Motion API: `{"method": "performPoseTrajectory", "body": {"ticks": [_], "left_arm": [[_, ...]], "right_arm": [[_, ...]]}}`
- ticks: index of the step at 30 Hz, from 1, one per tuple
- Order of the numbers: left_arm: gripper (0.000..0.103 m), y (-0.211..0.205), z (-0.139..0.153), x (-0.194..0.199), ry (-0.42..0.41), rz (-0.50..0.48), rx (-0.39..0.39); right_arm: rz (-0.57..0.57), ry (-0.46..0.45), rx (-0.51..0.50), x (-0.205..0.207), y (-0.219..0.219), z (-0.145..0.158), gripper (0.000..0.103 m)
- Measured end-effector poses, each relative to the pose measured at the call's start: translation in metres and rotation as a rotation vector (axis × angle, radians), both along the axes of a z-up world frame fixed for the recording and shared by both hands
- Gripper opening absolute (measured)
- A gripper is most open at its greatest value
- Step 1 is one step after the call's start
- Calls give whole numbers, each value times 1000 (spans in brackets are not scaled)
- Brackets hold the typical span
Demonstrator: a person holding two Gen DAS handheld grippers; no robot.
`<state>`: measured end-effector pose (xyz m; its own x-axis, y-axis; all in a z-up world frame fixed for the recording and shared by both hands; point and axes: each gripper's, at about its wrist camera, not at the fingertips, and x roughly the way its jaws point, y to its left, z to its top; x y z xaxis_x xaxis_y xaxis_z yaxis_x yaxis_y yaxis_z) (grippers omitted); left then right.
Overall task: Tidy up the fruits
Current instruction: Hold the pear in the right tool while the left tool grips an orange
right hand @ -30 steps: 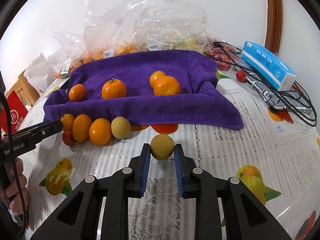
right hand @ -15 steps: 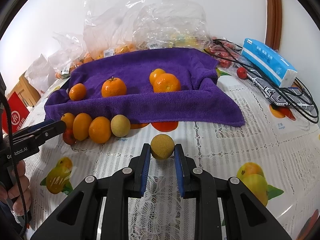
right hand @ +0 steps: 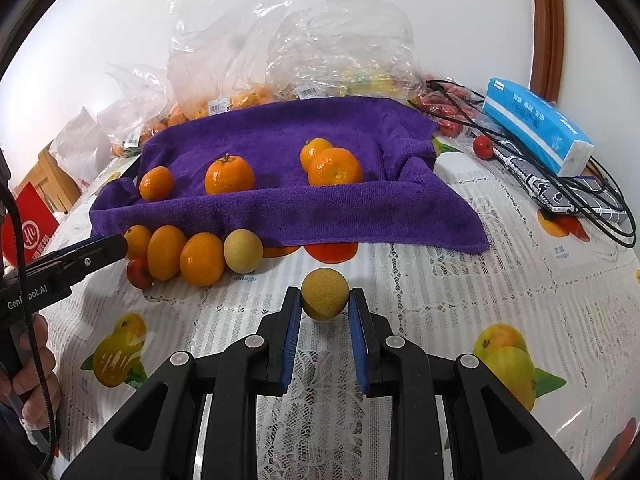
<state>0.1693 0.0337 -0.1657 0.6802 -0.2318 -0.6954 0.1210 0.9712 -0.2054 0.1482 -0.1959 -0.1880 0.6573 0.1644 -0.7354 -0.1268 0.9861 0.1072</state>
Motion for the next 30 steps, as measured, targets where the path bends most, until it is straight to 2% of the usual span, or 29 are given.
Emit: {"method": "performPoseTrajectory", "body": {"ticks": [24, 30], "left_arm": [[61, 1, -5, 6, 46, -9, -40], [52, -4, -7, 18, 84, -15, -70]], "right_arm": [[7, -36, 1, -8, 1, 12, 24], [5, -48, -1, -10, -3, 15, 24]]}}
